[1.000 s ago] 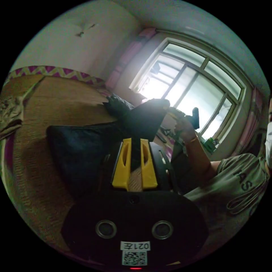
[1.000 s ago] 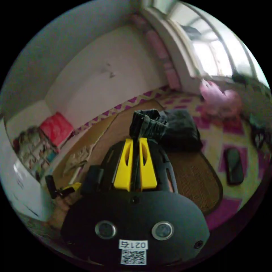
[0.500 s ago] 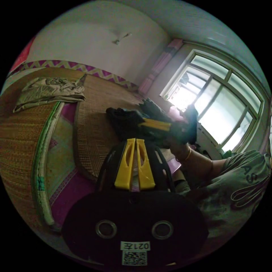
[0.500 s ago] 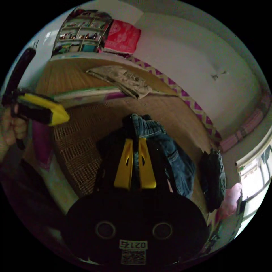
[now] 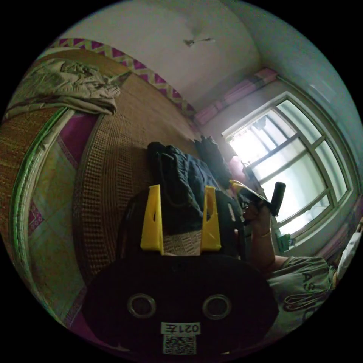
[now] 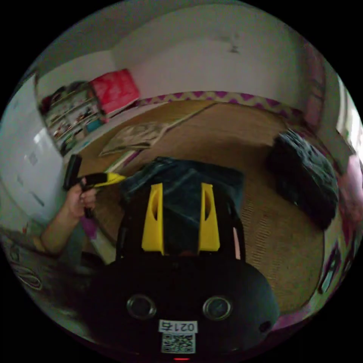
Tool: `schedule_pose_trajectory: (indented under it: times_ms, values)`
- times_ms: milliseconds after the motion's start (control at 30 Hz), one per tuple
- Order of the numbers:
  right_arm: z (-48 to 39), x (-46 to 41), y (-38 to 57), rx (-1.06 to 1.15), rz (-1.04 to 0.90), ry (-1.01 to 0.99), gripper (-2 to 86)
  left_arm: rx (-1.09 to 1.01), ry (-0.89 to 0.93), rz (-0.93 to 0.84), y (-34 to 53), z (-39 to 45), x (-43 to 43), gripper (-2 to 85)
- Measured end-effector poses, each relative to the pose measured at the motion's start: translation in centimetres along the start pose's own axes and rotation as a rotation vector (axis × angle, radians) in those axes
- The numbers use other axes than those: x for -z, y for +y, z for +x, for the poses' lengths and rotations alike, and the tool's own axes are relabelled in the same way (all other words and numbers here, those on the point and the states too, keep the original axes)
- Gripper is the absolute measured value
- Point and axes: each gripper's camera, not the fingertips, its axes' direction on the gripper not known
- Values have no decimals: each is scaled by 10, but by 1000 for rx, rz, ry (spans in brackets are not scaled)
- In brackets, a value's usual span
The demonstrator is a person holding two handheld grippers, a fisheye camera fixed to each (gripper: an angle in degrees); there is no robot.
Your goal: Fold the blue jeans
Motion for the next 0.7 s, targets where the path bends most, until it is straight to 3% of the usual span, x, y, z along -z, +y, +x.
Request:
schedule_pose_trajectory:
  times_ms: [133,200,300,400,533,700]
  values:
    - [176,-21,33,-262,-108,-9,166,62,17,-116,-30,-12,-7,166]
    - [264,-60,64,-379,-221,-142,167,71,8,-179,-48,-13,-8,154]
    - [332,-90,100,-495,-228,-335,124,90,-11,-243,-69,-11,-5,103]
    - [353,-135,122,-509,-314,-572,92,98,21,-277,-85,-13,1,67]
    - [371,-124,128,-481,-322,-557,72,98,85,-233,-101,-10,27,57]
    - [308,-81,46,-240,-234,-549,67,15,97,-76,-147,2,124,56]
